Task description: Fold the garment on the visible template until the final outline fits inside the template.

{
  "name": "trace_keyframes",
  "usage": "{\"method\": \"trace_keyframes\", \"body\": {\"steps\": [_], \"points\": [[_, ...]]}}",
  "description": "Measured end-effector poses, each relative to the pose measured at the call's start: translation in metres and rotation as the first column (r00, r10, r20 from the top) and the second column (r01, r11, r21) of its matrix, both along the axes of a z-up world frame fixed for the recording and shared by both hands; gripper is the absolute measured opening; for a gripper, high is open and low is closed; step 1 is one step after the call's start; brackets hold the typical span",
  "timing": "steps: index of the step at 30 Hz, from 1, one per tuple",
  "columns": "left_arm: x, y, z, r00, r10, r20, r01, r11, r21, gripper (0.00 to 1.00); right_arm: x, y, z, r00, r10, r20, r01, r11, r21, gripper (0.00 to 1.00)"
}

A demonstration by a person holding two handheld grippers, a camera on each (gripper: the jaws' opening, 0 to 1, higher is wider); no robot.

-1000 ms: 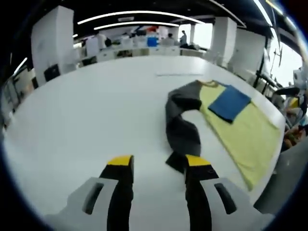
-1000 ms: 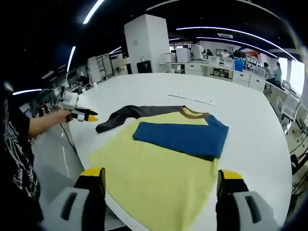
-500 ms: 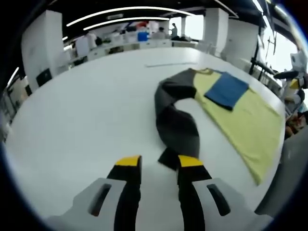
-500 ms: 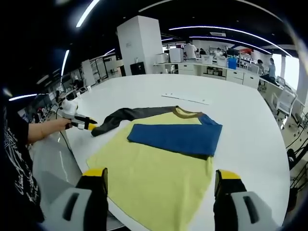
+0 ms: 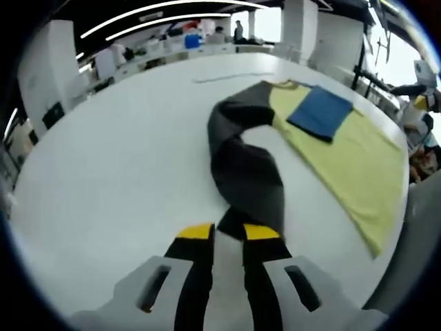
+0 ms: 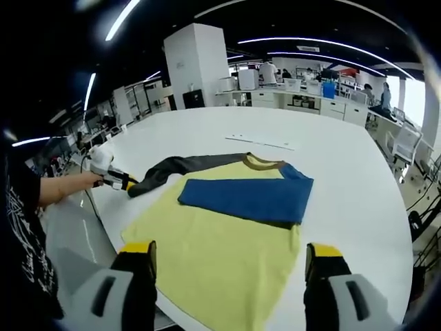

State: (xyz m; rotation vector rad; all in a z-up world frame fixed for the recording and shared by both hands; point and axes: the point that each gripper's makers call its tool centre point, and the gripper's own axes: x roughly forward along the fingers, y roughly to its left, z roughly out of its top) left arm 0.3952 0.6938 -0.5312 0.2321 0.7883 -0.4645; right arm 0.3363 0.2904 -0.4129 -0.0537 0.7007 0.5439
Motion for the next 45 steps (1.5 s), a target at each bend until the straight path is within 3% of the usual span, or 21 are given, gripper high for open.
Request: {"method": "trace_keyframes", "body": {"steps": [4,8,17,28,36,45], "points": [[0.001,-0.003,0.000,1.000,-0.015,0.000,0.015,1.000,0.013,0.06,0.001,0.003,0.002,1.000,0.000,0.001,0.000,1.000,0.010,0.87],[0.000,-0.005,-0.001,0.999,0.023,-0.034,-0.025,0.998,-0.051,0.00,0.003,0.006,0.004,1.000,0.007,0.007,-0.007,1.000,0.005,0.87],[0.002,0.007,0.012,0.995,0.096,-0.018,-0.097,0.994,-0.051,0.00,0.000,0.009,0.004,1.000,0.030,0.007,-0.030,0.999,-0.019,0.90],[0.024,0.066,0.053,0.964,0.223,0.143,-0.230,0.973,0.029,0.00,-0.004,0.009,-0.001,1.000,0.021,-0.009,-0.021,1.000,-0.020,0.91],[0.035,0.106,0.060,0.927,0.325,0.186,-0.339,0.940,0.046,0.00,-0.003,-0.001,-0.003,1.000,-0.008,-0.017,0.008,1.000,-0.025,0.91],[0.052,0.134,0.053,0.908,0.363,0.210,-0.388,0.916,0.097,0.00,-0.001,-0.011,-0.005,0.999,-0.032,-0.027,0.031,0.999,-0.043,0.92]]}}
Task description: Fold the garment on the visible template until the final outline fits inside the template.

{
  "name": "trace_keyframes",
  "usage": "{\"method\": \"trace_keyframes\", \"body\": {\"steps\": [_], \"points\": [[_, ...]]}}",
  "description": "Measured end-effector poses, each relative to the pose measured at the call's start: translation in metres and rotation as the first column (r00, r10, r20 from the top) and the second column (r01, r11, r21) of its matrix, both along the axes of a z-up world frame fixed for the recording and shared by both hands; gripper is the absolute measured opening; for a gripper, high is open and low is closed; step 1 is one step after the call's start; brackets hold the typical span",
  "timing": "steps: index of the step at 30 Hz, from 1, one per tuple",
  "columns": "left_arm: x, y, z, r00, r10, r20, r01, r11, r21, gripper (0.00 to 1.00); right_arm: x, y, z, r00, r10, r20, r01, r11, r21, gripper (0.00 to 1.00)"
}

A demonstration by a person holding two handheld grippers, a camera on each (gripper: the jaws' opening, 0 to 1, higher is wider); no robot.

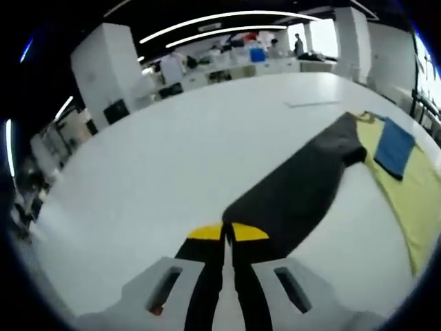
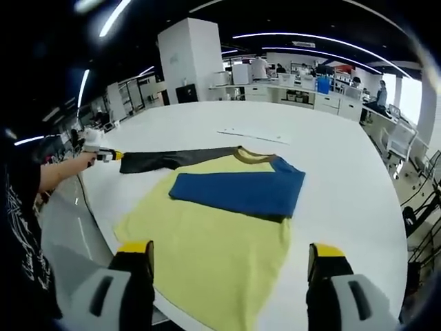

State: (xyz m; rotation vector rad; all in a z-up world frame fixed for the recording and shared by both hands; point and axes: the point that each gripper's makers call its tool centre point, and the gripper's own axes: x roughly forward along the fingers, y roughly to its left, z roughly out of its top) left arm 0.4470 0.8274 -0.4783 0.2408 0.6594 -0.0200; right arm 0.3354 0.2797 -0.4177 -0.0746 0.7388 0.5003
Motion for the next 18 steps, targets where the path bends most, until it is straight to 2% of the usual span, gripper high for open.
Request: {"method": "trace_keyframes", "body": {"steps": [3,5,8,10,11,15,18], "points": [[0.006,0.008,-0.004,1.000,0.017,-0.010,-0.016,1.000,0.024,0.00,0.001,-0.002,-0.002,1.000,-0.006,-0.007,0.006,1.000,-0.005,0.93],[0.011,0.009,-0.005,1.000,-0.003,-0.019,0.003,0.999,0.043,0.00,0.001,-0.003,-0.002,1.000,-0.008,-0.008,0.008,1.000,-0.006,0.93],[0.017,0.010,-0.007,0.999,-0.038,-0.035,0.042,0.994,0.103,0.01,0.002,-0.002,-0.003,1.000,-0.009,-0.013,0.009,1.000,-0.008,0.93],[0.018,0.017,-0.009,0.999,-0.016,-0.050,0.023,0.990,0.140,0.03,0.002,-0.002,-0.003,1.000,-0.007,-0.017,0.006,1.000,-0.011,0.93],[0.019,0.015,-0.009,0.999,-0.017,-0.046,0.022,0.992,0.124,0.04,0.002,-0.001,-0.003,1.000,-0.004,-0.017,0.004,1.000,-0.012,0.93],[0.021,0.010,-0.005,1.000,-0.013,-0.021,0.016,0.992,0.121,0.24,0.003,-0.002,0.001,1.000,-0.005,-0.010,0.005,1.000,-0.013,0.94],[0.020,0.007,-0.002,1.000,-0.017,-0.012,0.018,0.994,0.106,0.31,0.004,-0.003,0.002,1.000,-0.006,-0.006,0.006,1.000,-0.011,0.94]]}}
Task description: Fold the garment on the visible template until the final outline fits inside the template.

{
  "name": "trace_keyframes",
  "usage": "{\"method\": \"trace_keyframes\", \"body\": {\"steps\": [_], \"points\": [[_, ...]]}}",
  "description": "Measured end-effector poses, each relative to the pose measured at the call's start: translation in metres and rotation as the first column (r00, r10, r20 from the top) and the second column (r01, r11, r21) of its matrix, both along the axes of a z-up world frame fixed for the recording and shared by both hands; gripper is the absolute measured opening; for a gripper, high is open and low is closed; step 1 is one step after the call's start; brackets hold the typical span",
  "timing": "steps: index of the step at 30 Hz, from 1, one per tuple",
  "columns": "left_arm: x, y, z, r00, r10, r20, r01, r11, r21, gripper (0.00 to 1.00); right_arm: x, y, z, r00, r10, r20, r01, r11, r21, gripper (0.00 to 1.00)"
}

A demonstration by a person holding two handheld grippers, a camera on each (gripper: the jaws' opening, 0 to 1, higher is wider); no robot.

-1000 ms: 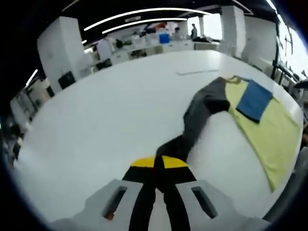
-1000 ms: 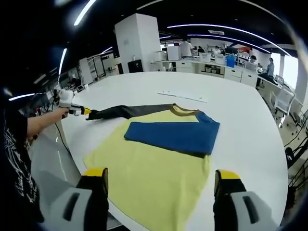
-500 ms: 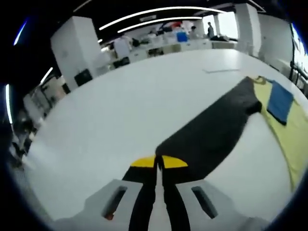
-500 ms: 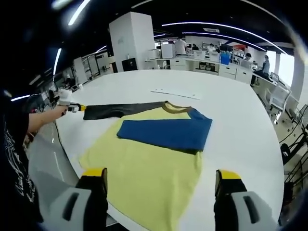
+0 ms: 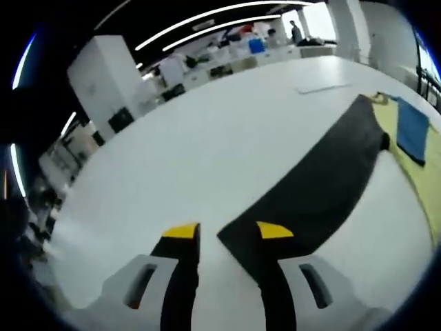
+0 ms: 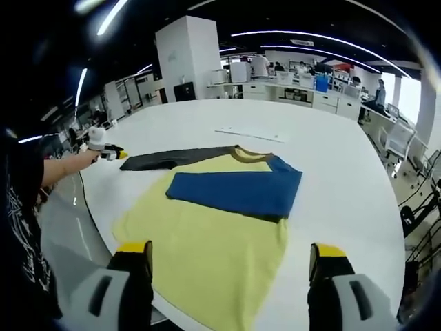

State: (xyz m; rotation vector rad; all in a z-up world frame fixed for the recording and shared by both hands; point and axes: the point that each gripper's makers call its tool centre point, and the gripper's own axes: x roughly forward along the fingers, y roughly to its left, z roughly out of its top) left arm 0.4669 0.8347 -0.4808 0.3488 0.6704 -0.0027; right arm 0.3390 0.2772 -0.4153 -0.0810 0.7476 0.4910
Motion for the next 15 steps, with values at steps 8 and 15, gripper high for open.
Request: {"method": "trace_keyframes", "body": {"steps": [8,15], "points": [[-0.013,-0.012,-0.002,1.000,0.026,0.016,-0.024,0.988,-0.155,0.45,-0.002,0.006,0.001,1.000,0.017,0.002,-0.017,1.000,0.010,0.95],[-0.031,-0.016,-0.011,0.999,0.049,-0.009,-0.050,0.983,-0.176,0.42,-0.004,0.008,0.002,1.000,0.024,0.004,-0.024,1.000,0.015,0.94]]}}
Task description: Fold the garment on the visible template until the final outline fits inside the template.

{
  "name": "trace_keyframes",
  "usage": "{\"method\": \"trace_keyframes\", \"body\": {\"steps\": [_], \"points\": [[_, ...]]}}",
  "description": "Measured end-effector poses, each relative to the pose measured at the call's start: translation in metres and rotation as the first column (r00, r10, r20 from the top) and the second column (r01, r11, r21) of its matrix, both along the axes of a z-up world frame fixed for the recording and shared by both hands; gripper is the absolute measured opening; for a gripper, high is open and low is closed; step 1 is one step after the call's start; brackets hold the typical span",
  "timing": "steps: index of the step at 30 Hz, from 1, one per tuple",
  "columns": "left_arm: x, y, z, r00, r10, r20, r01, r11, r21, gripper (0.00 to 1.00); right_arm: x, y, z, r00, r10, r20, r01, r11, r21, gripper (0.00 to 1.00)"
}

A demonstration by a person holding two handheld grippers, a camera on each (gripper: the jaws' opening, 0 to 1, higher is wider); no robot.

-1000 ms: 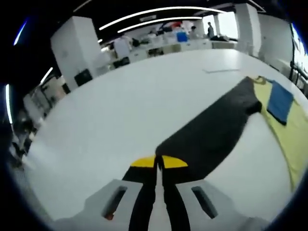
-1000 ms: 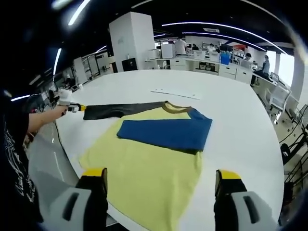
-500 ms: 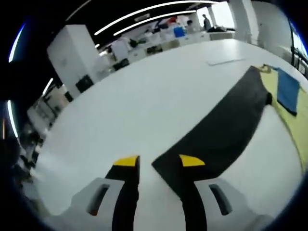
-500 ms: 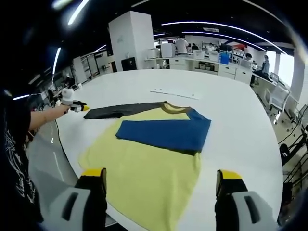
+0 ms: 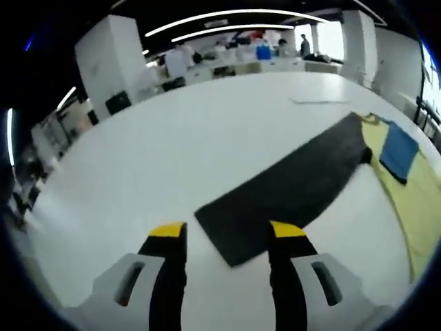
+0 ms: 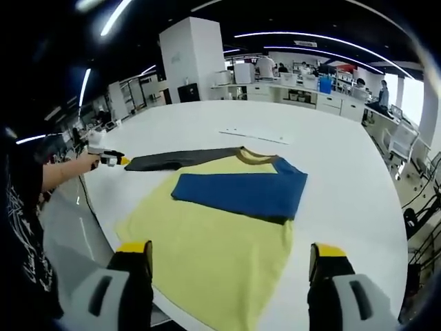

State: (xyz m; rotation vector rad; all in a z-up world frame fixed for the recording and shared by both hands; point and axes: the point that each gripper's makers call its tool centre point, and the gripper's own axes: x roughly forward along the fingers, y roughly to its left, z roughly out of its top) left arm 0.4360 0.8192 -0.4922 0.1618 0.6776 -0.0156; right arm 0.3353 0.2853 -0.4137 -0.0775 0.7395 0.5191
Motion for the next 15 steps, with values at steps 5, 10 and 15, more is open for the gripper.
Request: {"method": "trace_keyframes", "body": {"steps": [5,10,15], "points": [[-0.006,0.000,-0.007,0.999,0.048,-0.006,-0.048,0.998,-0.046,0.36,-0.003,0.002,-0.001,1.000,0.008,-0.005,-0.008,1.000,0.002,0.95],[-0.011,0.004,-0.016,0.990,0.140,-0.027,-0.142,0.979,-0.143,0.34,-0.005,0.006,-0.004,1.000,0.012,-0.012,-0.012,1.000,0.016,0.95],[-0.017,0.005,-0.023,0.986,0.154,-0.062,-0.160,0.979,-0.124,0.32,-0.007,0.009,-0.004,0.999,0.033,0.000,-0.033,0.999,0.010,0.98]]}}
